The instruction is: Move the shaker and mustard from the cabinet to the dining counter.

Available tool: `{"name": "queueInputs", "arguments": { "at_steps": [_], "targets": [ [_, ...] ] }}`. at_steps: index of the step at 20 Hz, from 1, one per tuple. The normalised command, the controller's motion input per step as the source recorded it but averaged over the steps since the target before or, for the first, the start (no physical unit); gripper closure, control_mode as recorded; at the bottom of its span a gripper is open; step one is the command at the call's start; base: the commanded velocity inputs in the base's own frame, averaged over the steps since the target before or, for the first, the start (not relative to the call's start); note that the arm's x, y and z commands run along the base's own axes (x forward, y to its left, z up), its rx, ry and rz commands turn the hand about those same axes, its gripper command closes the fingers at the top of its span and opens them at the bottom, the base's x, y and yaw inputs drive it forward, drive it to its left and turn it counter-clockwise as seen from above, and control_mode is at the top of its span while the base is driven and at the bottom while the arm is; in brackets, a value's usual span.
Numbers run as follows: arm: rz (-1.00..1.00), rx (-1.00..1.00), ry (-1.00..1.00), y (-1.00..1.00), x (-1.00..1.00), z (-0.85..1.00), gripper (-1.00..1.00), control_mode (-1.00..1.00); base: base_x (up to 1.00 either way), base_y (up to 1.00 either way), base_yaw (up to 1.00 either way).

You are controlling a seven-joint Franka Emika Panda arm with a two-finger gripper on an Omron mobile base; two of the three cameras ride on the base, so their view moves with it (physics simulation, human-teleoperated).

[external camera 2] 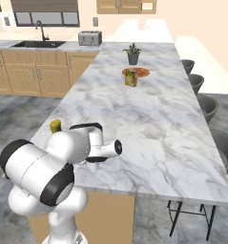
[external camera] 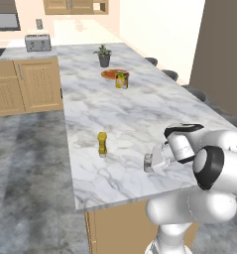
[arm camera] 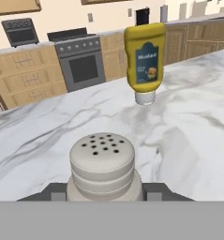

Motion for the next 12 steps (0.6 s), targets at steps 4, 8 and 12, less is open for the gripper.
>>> {"name": "queueInputs", "arguments": {
  "at_steps": [4, 8, 12],
  "targets": [
    [0.0, 0.0, 0.0, 0.0, 0.0, -0.08, 1.0, -1.0, 0.0, 0.0, 0.0],
    [0.0, 0.0, 0.0, 0.0, 0.0, -0.09, 1.0, -1.0, 0.0, 0.0, 0.0],
    [0.0, 0.0, 0.0, 0.0, 0.0, -0.06, 1.0, -1.0, 0.0, 0.0, 0.0]
  ]
}}
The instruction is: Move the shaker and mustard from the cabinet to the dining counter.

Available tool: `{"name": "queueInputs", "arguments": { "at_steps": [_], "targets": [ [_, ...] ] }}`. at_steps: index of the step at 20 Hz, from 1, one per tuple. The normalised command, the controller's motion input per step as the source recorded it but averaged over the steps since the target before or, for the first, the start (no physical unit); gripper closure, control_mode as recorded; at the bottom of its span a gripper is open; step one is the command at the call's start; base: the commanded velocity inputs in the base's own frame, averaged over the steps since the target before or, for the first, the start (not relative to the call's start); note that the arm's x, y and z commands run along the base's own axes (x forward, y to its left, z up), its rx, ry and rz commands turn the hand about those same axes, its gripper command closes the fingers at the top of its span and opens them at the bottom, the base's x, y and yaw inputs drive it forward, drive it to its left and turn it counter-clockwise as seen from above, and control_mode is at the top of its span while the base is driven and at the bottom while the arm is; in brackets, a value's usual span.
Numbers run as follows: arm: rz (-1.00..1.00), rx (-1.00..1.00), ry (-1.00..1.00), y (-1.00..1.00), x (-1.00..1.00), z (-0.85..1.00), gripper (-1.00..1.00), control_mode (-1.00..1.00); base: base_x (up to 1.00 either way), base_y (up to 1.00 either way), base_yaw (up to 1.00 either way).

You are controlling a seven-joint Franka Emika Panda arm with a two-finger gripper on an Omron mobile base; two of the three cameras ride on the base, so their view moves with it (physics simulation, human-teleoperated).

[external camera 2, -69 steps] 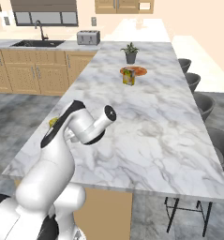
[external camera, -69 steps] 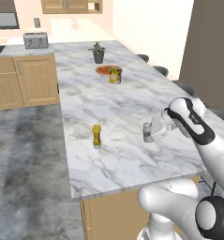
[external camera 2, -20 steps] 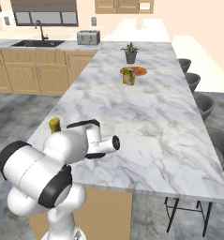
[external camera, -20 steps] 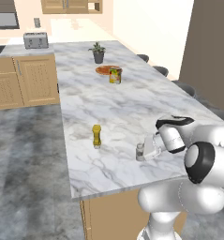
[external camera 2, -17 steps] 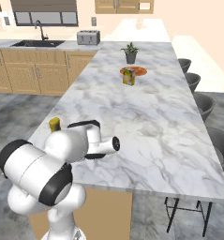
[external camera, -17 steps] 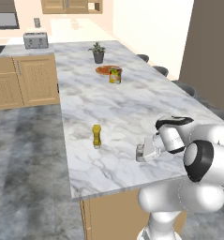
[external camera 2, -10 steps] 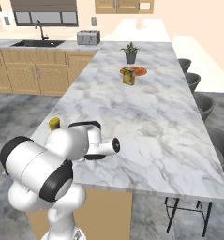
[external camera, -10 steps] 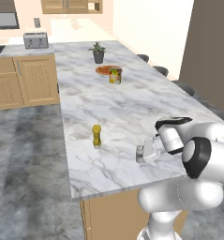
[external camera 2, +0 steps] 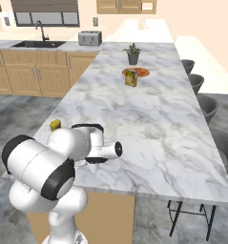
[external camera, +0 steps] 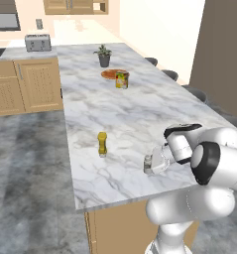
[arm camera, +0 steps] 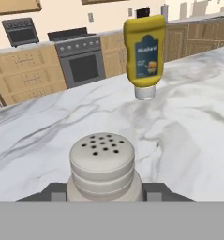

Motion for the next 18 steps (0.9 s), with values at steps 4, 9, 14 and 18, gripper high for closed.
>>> {"name": "queueInputs", "arguments": {
  "at_steps": [4, 9, 14, 18],
  "targets": [
    [0.0, 0.0, 0.0, 0.0, 0.0, -0.03, -1.0, -1.0, 0.0, 0.0, 0.0],
    [0.03, 0.0, -0.01, 0.0, 0.0, -0.01, -1.0, -1.0, 0.0, 0.0, 0.0],
    [0.07, 0.0, -0.1, 0.0, -0.02, 0.04, -1.0, -1.0, 0.0, 0.0, 0.0],
    [0.06, 0.0, -0.11, 0.0, -0.04, 0.22, -1.0, -1.0, 0.0, 0.0, 0.0]
  ]
}}
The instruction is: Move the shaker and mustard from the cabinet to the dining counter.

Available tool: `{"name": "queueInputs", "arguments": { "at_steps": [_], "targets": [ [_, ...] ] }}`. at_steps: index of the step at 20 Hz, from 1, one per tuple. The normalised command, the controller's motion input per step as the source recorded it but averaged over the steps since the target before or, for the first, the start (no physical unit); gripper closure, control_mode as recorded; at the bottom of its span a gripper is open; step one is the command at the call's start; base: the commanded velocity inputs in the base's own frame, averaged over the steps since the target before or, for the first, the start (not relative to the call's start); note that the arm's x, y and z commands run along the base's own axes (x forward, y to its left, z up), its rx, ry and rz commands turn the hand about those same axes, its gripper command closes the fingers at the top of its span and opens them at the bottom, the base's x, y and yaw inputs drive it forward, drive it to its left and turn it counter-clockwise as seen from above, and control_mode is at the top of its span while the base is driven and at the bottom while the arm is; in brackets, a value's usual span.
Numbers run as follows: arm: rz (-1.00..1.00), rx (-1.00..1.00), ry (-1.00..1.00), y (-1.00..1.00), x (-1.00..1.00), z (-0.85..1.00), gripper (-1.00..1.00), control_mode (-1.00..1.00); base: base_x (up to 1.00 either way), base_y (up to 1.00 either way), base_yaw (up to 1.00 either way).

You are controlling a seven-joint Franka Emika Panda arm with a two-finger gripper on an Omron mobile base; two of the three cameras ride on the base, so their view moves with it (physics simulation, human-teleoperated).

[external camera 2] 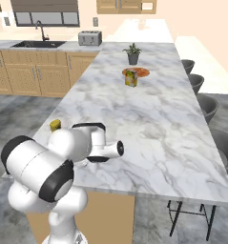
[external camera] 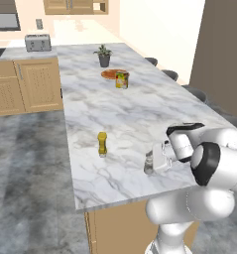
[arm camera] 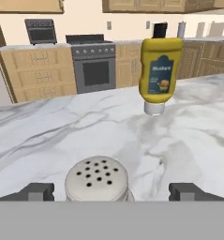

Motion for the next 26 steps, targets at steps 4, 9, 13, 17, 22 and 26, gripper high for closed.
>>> {"name": "queueInputs", "arguments": {
  "at_steps": [4, 9, 13, 17, 22, 26],
  "targets": [
    [0.06, 0.0, -0.09, -0.08, -0.11, 0.56, -1.0, -1.0, 0.0, 0.0, 0.0],
    [0.04, 0.0, 0.0, -0.15, -0.16, 0.9, -1.0, -1.0, 0.0, 0.0, 0.0],
    [0.03, 0.0, 0.0, -0.02, -0.08, 1.0, -1.0, -1.0, 0.0, 0.0, 0.0],
    [0.0, 0.0, 0.02, 0.0, -0.12, 1.0, -1.0, -1.0, 0.0, 0.0, 0.0],
    [-0.04, 0.0, 0.09, 0.0, -0.43, 1.0, -1.0, -1.0, 0.0, 0.0, 0.0],
    [-0.24, 0.0, 0.13, 0.01, -0.67, 1.0, -1.0, -1.0, 0.0, 0.0, 0.0]
  ]
}}
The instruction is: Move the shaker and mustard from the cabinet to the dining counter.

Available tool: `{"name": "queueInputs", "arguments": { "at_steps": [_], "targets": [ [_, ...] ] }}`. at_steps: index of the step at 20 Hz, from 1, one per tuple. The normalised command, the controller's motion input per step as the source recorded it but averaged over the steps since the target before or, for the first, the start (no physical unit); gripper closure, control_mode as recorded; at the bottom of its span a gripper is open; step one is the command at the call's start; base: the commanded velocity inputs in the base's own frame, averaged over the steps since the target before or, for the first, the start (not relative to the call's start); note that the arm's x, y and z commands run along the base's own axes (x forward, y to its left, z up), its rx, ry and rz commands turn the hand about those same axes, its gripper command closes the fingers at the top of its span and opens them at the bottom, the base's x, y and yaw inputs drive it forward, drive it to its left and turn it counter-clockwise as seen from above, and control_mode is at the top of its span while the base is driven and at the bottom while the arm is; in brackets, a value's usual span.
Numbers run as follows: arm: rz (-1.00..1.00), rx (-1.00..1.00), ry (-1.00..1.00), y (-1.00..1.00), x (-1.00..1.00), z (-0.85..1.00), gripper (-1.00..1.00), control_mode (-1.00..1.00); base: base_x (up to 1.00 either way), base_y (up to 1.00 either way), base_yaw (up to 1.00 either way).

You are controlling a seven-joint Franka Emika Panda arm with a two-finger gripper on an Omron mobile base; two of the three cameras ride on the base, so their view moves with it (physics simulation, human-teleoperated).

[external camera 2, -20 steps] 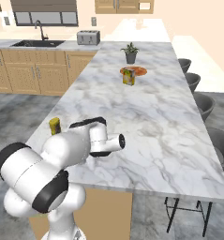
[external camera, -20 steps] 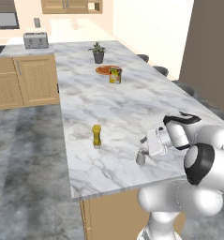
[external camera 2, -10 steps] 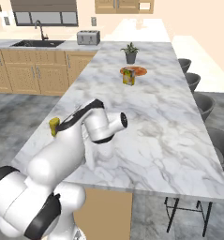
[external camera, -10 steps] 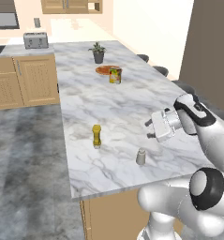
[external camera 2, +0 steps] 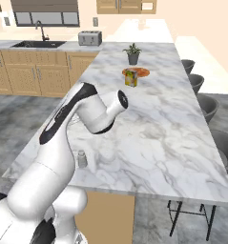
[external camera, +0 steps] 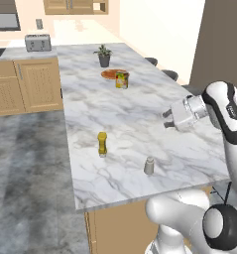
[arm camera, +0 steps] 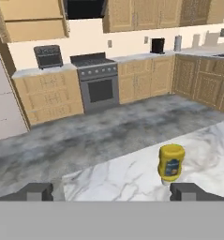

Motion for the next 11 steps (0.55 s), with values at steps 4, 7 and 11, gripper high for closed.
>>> {"name": "queueInputs", "arguments": {
  "at_steps": [4, 7, 11],
  "targets": [
    [-0.35, 0.0, 0.16, 0.09, -0.73, 1.0, -1.0, -1.0, 0.0, 0.0, 0.0],
    [-0.42, 0.0, 0.15, 0.18, -0.77, 0.95, -1.0, -1.0, 0.0, 0.0, 0.0],
    [-0.49, -0.01, 0.13, 0.24, -0.77, 0.65, -1.0, -1.0, 0.0, 0.0, 0.0]
  ]
}}
